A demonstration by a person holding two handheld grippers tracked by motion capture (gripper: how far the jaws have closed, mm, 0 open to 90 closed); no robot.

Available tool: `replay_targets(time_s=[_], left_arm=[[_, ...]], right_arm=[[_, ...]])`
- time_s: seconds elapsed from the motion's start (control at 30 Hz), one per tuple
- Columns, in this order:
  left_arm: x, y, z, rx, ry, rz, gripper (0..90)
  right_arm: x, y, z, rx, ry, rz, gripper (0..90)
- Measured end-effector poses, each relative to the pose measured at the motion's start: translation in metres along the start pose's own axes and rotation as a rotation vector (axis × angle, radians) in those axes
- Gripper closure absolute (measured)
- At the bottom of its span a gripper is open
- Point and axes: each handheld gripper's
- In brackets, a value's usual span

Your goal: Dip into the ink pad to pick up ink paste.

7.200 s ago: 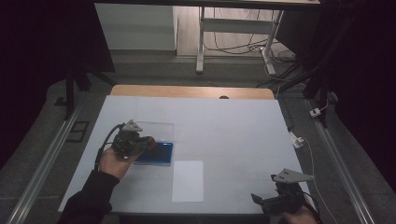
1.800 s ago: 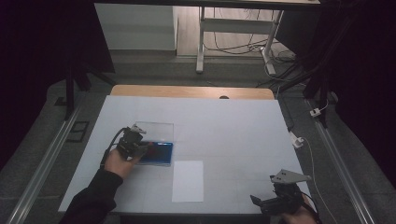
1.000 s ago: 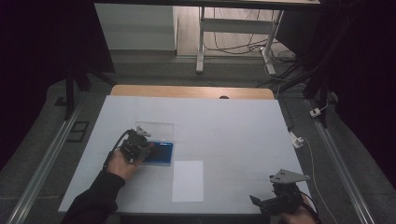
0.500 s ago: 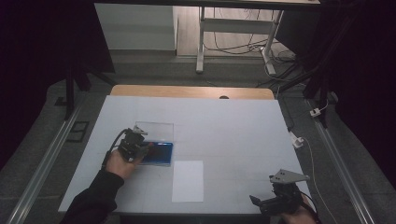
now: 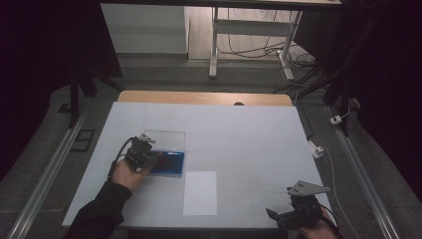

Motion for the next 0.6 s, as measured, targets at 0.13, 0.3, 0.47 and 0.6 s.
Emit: replay_targets(time_s=[0.13, 0.3, 0.47, 0.6], left_arm=[[0.0001, 0.0005, 0.0044, 0.021, 0.028, -0.003, 80.5], [-0.0007, 0.0014, 0.0018, 0.029, 0.011, -0.008, 80.3], [-0.0017, 0.0009, -0.0029, 0.022, -0.014, -0.004, 80.2], [-0.0022, 0.0011, -0.0024, 0.035, -0.011, 0.003, 80.0]], right_arm=[[0.0002, 0.0001, -0.0001, -0.005, -0.002, -0.001, 0.0], [-0.0001, 0.0000, 0.0000, -0.005, -0.002, 0.002, 0.0], [-0.0005, -0.0004, 0.0002, -0.002, -0.002, 0.003, 0.0], [-0.0006, -0.0004, -0.0002, -0.006, -0.003, 0.001, 0.0]])
Point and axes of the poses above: each handheld gripper's, and its own axes: x roughly forward along the jaws, y roughly out of its top, z roughly to its right, and after that the axes turned 4 degrees about -z, right-handed
